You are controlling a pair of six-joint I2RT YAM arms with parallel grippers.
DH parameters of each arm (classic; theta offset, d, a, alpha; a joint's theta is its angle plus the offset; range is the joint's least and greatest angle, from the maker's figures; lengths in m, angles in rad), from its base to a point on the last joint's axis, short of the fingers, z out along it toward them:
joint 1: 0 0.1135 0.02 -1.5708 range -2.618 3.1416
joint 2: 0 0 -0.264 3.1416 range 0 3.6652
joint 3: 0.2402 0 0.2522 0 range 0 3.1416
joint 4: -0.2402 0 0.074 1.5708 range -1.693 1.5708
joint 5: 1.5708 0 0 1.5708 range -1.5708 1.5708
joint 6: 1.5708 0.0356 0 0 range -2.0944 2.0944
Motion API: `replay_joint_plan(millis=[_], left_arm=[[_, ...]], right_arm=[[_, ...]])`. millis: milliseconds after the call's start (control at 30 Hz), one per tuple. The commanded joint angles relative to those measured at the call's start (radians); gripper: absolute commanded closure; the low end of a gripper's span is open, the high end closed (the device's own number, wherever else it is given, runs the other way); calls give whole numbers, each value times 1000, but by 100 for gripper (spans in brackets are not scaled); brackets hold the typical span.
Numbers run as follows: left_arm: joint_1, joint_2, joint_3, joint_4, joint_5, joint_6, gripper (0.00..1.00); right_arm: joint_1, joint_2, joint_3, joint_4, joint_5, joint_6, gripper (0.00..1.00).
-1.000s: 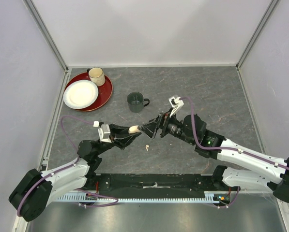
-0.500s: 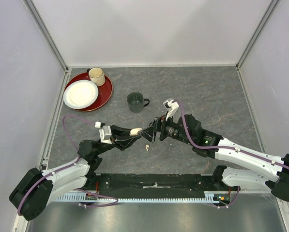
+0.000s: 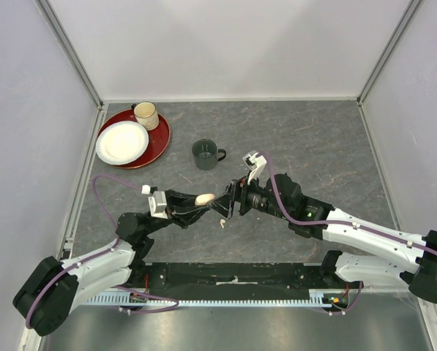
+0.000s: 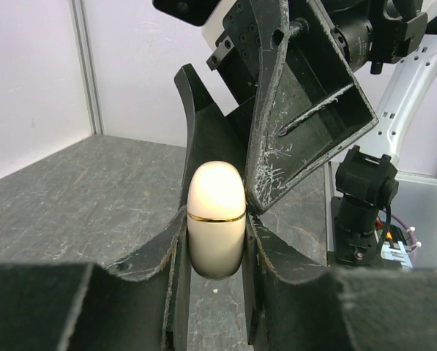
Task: Insert the wireless bluetooth earbuds into the charging case
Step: Open the charging case.
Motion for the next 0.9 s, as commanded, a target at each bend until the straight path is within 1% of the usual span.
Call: replay_joint_plan(millis=[0,333,600,733,833,867], left_arm=[[-2,-18,11,278,59,38,98],[-2,-29,7,264,83,35,98],[-2,-66,0,204,68,60,98],[-2,-84,-6,164,51,78,98],[-2,-96,-9,135,43,87,98],[-2,-99,-11,132,42,89,98]], right_arm=[[1,-9,15,10,65,-3,13],[-1,-55,7,52,118,11,10],[-1,-58,15,67,84,16,7],[-2,-104,13,81,90,14,7],[-2,-145,12,79,115,7,6],[-4,-156,9,76,143,1,6]])
